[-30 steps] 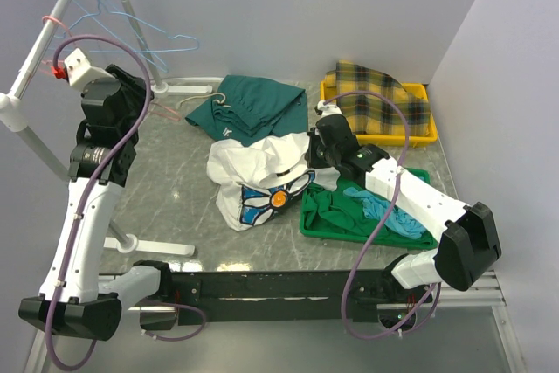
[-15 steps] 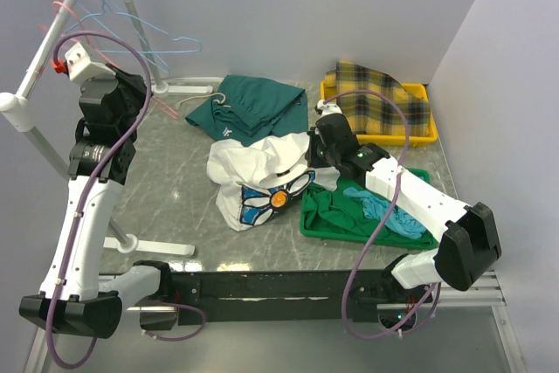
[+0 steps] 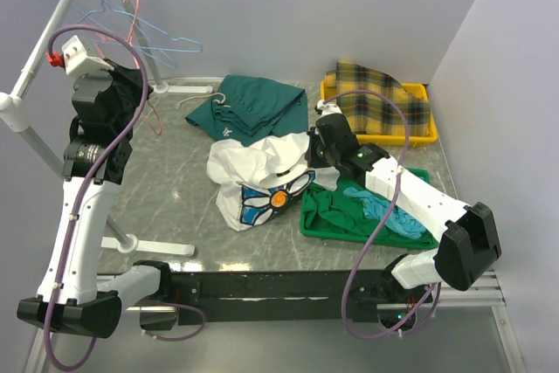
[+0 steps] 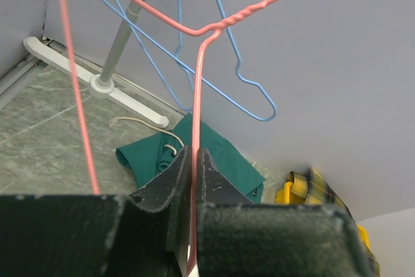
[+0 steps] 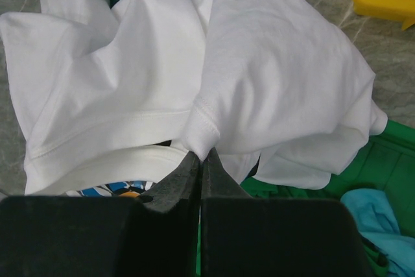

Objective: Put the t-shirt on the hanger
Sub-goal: Pick up the hanger from the clothesline.

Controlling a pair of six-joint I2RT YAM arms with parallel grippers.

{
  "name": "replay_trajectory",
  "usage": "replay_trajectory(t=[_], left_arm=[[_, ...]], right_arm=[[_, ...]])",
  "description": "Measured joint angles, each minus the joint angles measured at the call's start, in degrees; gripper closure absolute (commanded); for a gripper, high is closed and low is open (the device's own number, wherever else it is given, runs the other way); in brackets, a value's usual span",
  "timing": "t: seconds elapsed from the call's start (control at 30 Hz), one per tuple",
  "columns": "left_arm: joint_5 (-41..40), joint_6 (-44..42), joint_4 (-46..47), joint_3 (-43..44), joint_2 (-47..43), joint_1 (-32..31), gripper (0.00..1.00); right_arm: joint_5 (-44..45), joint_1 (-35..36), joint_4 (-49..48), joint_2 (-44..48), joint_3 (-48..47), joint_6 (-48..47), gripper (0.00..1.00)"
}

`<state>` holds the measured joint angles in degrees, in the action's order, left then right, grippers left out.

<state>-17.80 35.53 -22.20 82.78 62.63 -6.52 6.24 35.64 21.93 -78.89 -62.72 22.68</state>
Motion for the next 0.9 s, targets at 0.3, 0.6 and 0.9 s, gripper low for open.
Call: replay_trajectory(t=[0.3, 0.6, 0.9], left_arm=[[0.1, 0.8, -1.5, -1.6, -4.3, -2.3, 0.99], [4.1, 3.0, -2.8, -7.7, -11.1, -3.7, 0.99], [9.9, 2.6, -8.0, -12.2, -19.7, -4.1, 0.99]], right_arm=[[-0.1, 0.0, 0.0, -0.1, 0.0, 0.0, 1.00], [-0.1, 0.2, -0.1, -0.1, 0.0, 0.0, 1.00], [0.2, 0.7, -0.1, -0.2, 0.0, 0.0, 1.00]])
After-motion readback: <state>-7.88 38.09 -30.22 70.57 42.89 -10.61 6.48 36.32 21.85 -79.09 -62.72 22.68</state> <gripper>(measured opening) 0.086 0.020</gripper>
